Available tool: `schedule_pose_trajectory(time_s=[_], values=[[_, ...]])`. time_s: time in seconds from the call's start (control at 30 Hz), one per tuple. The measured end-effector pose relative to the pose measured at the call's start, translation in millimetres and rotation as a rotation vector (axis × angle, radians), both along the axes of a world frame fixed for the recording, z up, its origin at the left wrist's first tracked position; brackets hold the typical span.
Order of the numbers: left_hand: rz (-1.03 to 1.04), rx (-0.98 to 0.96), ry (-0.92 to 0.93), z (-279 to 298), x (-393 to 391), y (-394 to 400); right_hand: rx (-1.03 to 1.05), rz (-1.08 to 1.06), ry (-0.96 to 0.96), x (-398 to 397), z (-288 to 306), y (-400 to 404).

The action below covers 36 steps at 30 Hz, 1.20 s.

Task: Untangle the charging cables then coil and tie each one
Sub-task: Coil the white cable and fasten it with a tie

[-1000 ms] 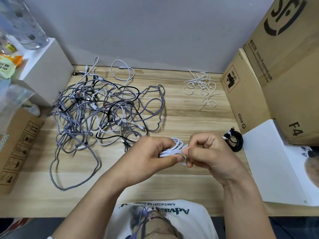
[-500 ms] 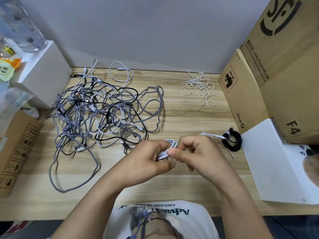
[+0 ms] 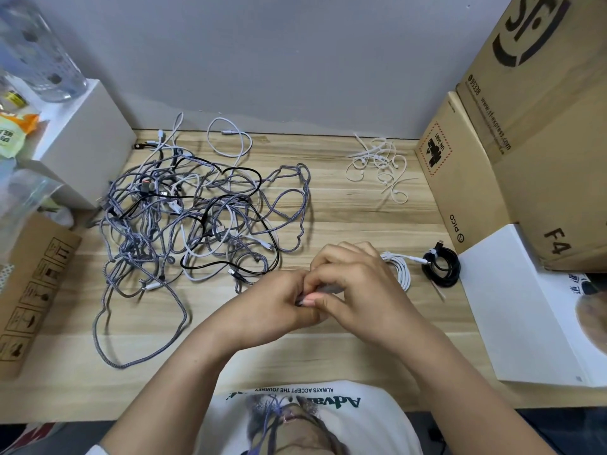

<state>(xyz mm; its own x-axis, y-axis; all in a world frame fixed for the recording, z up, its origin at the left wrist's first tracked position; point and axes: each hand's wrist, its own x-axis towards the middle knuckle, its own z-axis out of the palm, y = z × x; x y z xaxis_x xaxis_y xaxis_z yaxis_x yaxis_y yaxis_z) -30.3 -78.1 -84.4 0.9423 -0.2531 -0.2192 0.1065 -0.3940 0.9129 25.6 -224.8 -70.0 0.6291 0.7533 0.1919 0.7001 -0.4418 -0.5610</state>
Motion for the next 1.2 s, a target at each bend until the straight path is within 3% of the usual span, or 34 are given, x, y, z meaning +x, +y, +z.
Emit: schedule_pose_trajectory(time_s=[0.13,0.37,0.5,0.63,0.8,0.97,1.2], values=[[-0.017,0.041,-0.029,-5.2,-0.8,-0.4,-0.006,-0.016,0.166,0.6,-4.6,-1.5],[-0.088,0.06,-0.068,-8.7,-2.0,3.1,0.213,-0.093,0.16,-14.2,-13.8,3.4],[-0.206,0.398,-0.026,-16.7,-8.2,-13.2,0.402,-0.058,0.22,-26.7,2.8,15.2],[-0.188,0.493,-0.087,-12.2,-8.2,-26.7,0.507,-0.051,0.278,-32.1,8.4,25.7],[-0.163,0.171,-0.084,-11.8,-0.7,-28.7,0.53,-0.116,0.472,-20.3,7.3,34.3],[0.036,-0.305,0.333,-11.6,2.0,-27.0,0.151,-0.206,0.31,-9.5,-22.7,16.1],[0.044,-0.425,0.464,-27.7,1.1,-16.1,0.195,-0.21,0.628,-13.8,-46.3,-22.7]])
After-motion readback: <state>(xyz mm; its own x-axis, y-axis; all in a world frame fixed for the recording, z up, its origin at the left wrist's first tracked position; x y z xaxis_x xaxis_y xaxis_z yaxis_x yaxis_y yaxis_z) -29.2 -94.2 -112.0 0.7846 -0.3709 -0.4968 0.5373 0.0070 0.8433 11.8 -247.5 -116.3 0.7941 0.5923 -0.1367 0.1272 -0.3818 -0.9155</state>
